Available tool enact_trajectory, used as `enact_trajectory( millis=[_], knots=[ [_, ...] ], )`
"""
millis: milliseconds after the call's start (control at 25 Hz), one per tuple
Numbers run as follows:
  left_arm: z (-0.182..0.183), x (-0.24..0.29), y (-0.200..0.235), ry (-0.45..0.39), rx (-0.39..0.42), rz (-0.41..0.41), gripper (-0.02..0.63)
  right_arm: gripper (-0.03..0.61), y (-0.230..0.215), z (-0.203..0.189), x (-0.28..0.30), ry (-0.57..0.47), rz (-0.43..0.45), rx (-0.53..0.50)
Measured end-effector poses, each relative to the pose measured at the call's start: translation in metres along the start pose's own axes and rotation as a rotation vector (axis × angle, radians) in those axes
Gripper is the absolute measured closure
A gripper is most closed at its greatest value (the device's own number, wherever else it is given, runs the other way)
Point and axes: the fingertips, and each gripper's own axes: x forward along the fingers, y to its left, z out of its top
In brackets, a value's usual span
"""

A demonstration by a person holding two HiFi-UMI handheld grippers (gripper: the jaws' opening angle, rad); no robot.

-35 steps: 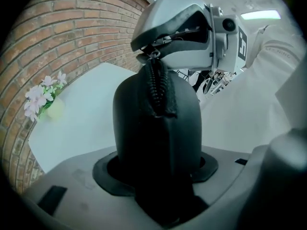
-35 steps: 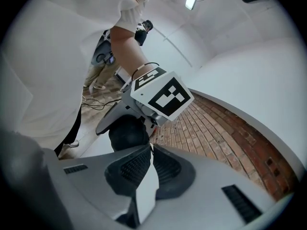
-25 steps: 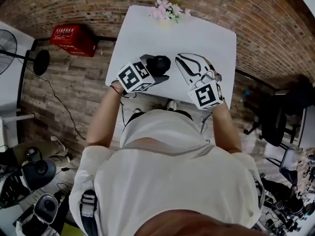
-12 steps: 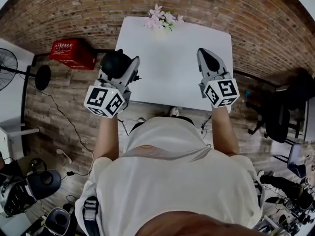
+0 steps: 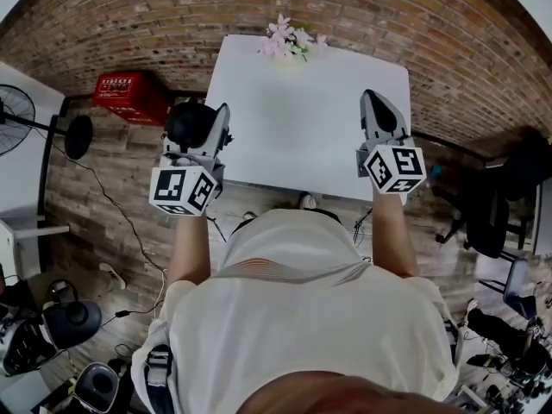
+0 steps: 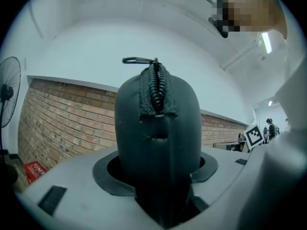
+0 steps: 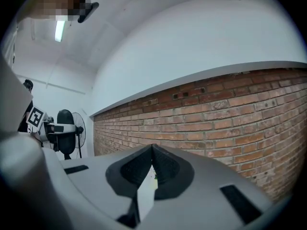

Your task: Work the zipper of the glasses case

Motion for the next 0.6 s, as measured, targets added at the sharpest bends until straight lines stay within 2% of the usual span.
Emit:
enact_trajectory(
  millis=[240, 600],
  knots=[
    [-0.005, 0.003, -0.006, 0.017, -0.036, -0.028, 0.348, 0.528, 0.010, -0.006, -0.002, 0.015, 0.019, -0.007],
    [-0.009, 0.006, -0.019, 0.037, -0.028, -0.051, 0.348, 0.528, 0.018, -0.005, -0.005, 0.012, 0.061, -0.030]
  ],
)
